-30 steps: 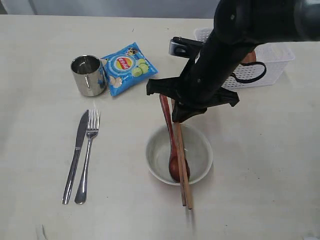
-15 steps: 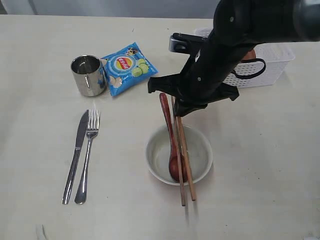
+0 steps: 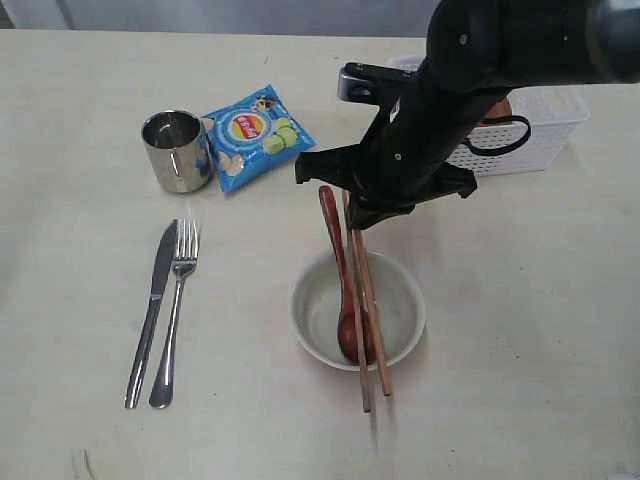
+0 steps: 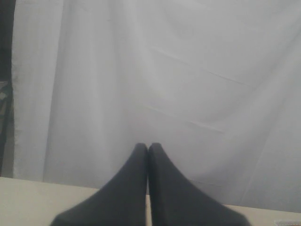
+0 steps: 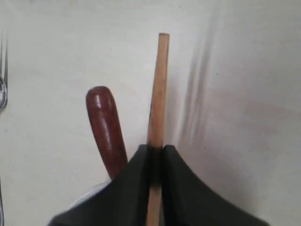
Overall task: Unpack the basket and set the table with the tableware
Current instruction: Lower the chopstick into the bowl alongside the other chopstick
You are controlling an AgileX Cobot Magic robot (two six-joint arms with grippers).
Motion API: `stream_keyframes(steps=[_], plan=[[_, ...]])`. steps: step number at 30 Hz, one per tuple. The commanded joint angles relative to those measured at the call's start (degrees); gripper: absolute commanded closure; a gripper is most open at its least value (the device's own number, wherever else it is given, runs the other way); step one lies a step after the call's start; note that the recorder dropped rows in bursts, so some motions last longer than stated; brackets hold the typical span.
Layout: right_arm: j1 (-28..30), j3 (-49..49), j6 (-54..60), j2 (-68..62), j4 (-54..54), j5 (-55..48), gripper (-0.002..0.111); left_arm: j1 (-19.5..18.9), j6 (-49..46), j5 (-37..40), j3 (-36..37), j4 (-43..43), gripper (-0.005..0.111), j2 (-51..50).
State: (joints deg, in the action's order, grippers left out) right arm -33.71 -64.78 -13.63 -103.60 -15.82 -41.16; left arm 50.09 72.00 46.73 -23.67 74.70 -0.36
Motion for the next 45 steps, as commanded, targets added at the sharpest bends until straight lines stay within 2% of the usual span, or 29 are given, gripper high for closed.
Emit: stream_keyframes(steps=[1,3,19,22,26,28,32,35,39,45], plan=[[0.30,0.17,0.14,-0.08,0.66,0.39,0.076,0.43,0.18,0.16,0.18,-0.37,0.107,0.36],[0.30,0.17,0.14,-0.08,0.66,0.39,0.067,0.43,0.18,0.16,0.18,-0.48,0.107,0.36],[0.30,0.17,4.45,2.73,2.33,-3.31,0.068,0.43,0.18,0.16,0.18,-0.60,0.107,0.36],[0.30,0.10,4.28,7.96,7.19,-9.07,0.068,0.43,0.18,0.16,0.18,-0.60,0.107,0.36],[-0.86,1.56,6.38,9.39,7.19,-17.88,0.068,0.43,0.18,0.16,0.18,-0.74,0.107,0.36],[-2.23,3.98,6.38,9.39,7.19,-16.40,0.068,0.43,-0.09,0.16,0.18,-2.45,0.107,0.36],[-8.67,6.86,6.48,9.26,6.63,-6.08,0.066,0.43,-1.14,0.16,1.77,-4.60,0.107,0.36],[-8.57,6.86,6.54,9.26,8.21,-6.33,0.057,0.43,-1.14,0.16,1.87,-5.19,0.107,0.36],[-8.57,6.86,3.74,9.17,8.35,-7.34,0.057,0.43,-1.32,0.16,1.87,-5.79,0.107,0.36],[-8.68,6.86,5.40,7.41,4.85,-6.45,0.057,0.43,-1.52,0.26,1.87,-5.91,0.107,0.36]])
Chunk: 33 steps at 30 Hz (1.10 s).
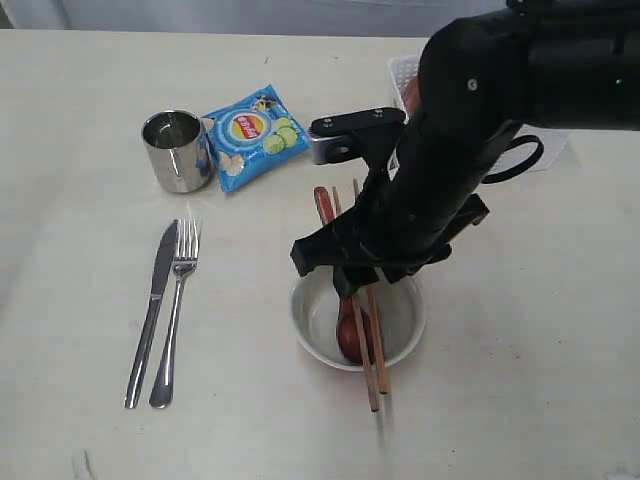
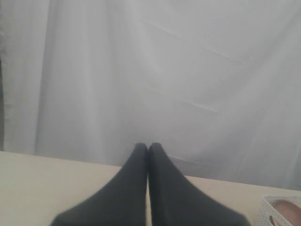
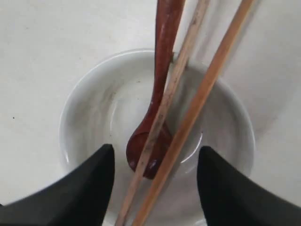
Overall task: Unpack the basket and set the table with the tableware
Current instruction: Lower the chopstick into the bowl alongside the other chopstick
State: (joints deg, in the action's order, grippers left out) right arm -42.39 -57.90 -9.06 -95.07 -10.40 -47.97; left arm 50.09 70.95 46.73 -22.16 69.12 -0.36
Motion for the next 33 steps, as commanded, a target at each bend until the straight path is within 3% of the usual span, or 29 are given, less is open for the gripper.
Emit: stream_keyframes(steps=[1,26,33], plan=[[0.00,-0.03,0.83,-1.76,-0.60,-0.01,0.057,0.43,-0.47,0.26,0.35,-0.32,0.107,0.36],[-1.55,-0.03,2.38,-3.95,-2.54,-0.57,0.057,0.43,-0.69,0.26,0.35,-0.32,0.107,0.36],[-2.04,-0.03,-0.76,-3.95,1.51,-0.65,0.057,0.43,-0.69,0.26,0.35,-0.32,0.107,0.36]])
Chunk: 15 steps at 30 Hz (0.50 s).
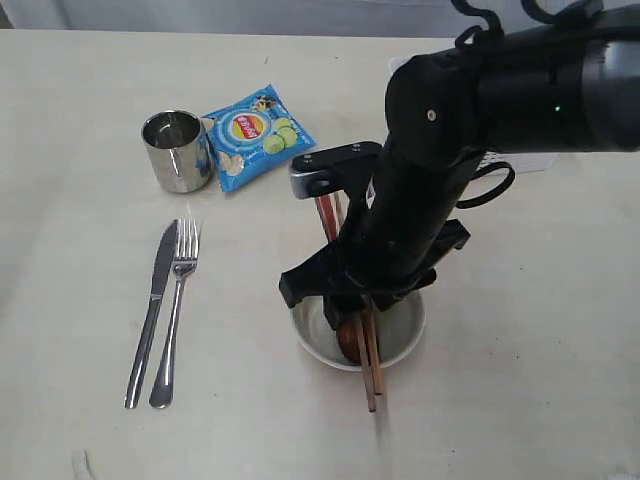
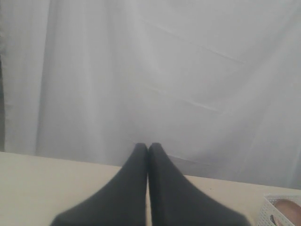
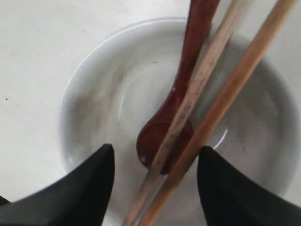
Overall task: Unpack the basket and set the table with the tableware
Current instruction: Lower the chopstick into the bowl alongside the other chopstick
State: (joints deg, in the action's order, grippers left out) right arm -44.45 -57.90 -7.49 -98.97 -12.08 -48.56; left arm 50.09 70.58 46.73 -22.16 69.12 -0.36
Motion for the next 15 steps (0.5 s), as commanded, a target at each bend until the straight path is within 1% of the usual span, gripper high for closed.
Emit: stream_keyframes(steps=[1,6,12,15], plan=[[0.02,-0.03,-2.57,-0.04,3.43,-0.07,0.057,0.43,-0.32,0.26,0.35,-0.32,0.107,0.36],[-0.43,-0.03,-3.20,-0.04,3.56,-0.43,0.057,0.43,-0.32,0.26,0.35,-0.32,0.107,0.36],[-3.14,-0.03,-0.50,-0.04,3.69,-0.41,0.057,0.43,-0.32,0.26,0.35,-0.32,0.107,0.36],[-3.10,-0.03,-0.23,-0.04,3.69,-0.77,0.057,0.43,-0.32,0.26,0.35,-0.32,0.107,0.36]])
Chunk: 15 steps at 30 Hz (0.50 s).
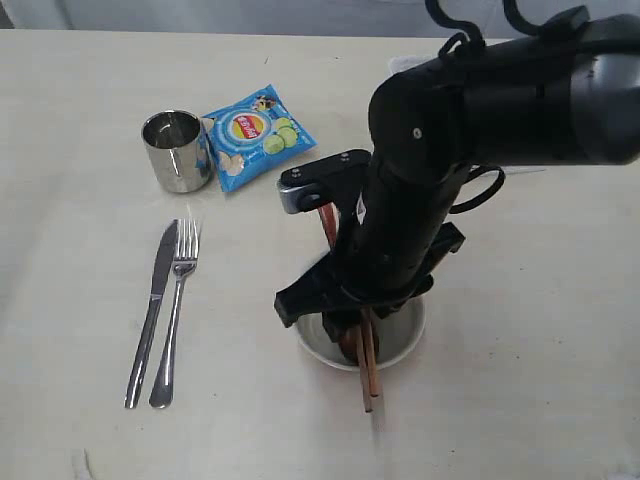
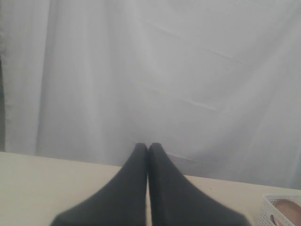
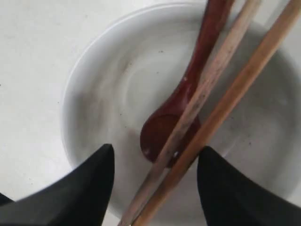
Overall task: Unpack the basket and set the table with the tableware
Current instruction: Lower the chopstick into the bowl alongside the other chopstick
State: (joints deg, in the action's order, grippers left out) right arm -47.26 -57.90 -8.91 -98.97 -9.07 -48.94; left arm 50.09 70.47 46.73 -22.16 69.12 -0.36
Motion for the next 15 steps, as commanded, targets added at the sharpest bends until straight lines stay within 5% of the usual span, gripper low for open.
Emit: stream_keyframes(steps=[1,15], plan=[[-0.29,-0.03,1.19,-0.04,0.68,-0.62,0.057,0.43,-0.21,0.26,0.35,-0.32,0.107,0.36],[-0.29,-0.03,-4.36,-0.04,7.14,-1.07,0.057,0.43,-0.21,0.26,0.35,-0.32,0.107,0.36]])
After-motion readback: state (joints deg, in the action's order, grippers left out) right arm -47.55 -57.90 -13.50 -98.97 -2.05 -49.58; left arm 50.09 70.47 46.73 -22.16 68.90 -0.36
